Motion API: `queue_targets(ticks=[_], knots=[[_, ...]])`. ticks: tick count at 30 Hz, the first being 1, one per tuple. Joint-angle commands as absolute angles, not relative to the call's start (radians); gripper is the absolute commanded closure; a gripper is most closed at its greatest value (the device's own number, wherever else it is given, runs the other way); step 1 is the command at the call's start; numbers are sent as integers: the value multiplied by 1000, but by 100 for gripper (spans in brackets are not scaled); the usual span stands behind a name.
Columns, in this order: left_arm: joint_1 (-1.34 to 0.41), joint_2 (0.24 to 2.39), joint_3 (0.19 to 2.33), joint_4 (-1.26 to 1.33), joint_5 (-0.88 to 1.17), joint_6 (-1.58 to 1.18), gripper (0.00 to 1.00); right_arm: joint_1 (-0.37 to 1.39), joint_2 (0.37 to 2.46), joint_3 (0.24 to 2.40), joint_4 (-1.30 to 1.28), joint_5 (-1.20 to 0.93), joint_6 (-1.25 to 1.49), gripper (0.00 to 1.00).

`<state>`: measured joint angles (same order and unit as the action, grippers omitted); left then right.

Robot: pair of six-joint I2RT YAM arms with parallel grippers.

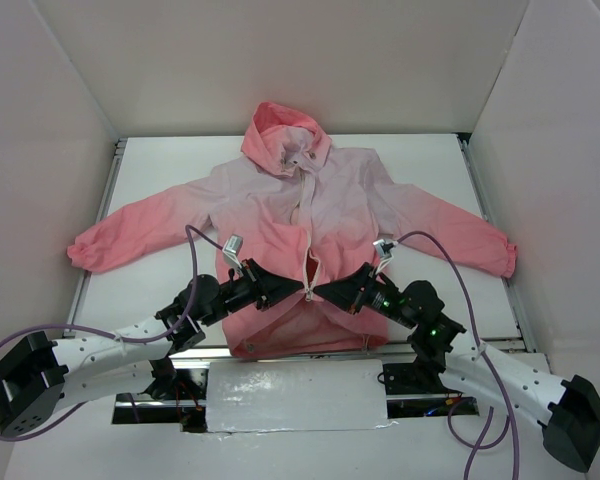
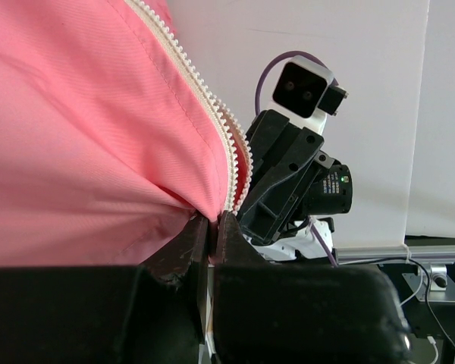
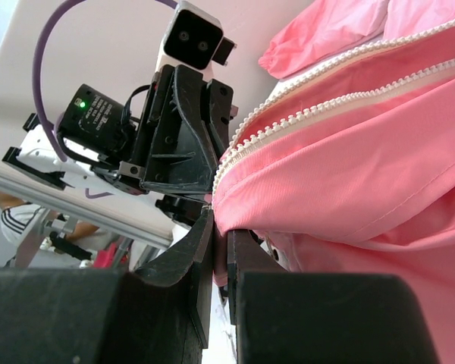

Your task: Zip up the jacket

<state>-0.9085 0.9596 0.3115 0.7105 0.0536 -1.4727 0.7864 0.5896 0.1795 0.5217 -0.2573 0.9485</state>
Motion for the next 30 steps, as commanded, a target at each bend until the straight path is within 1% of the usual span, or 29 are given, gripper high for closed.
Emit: queue_targets(ticks=[1, 13, 18, 25, 27, 30], knots=[[-910, 945, 316, 788, 77, -1473, 100, 784, 598, 245, 552, -247, 930, 100], [-908, 980, 333, 828, 143, -1445, 100, 749, 658, 288, 526, -298, 934, 100], [-908, 957, 353, 754, 155, -1398, 100, 683, 678, 324, 491, -357, 954, 100], [-910, 925, 394, 649, 245, -1231, 100, 624, 779, 443, 276, -406, 913, 100], [-910, 911, 381, 641, 262, -1224, 100, 624, 805, 472, 247, -448, 896, 100], [-908, 897, 347, 695, 274, -1230, 100, 624, 847, 466, 284, -546, 874, 100]])
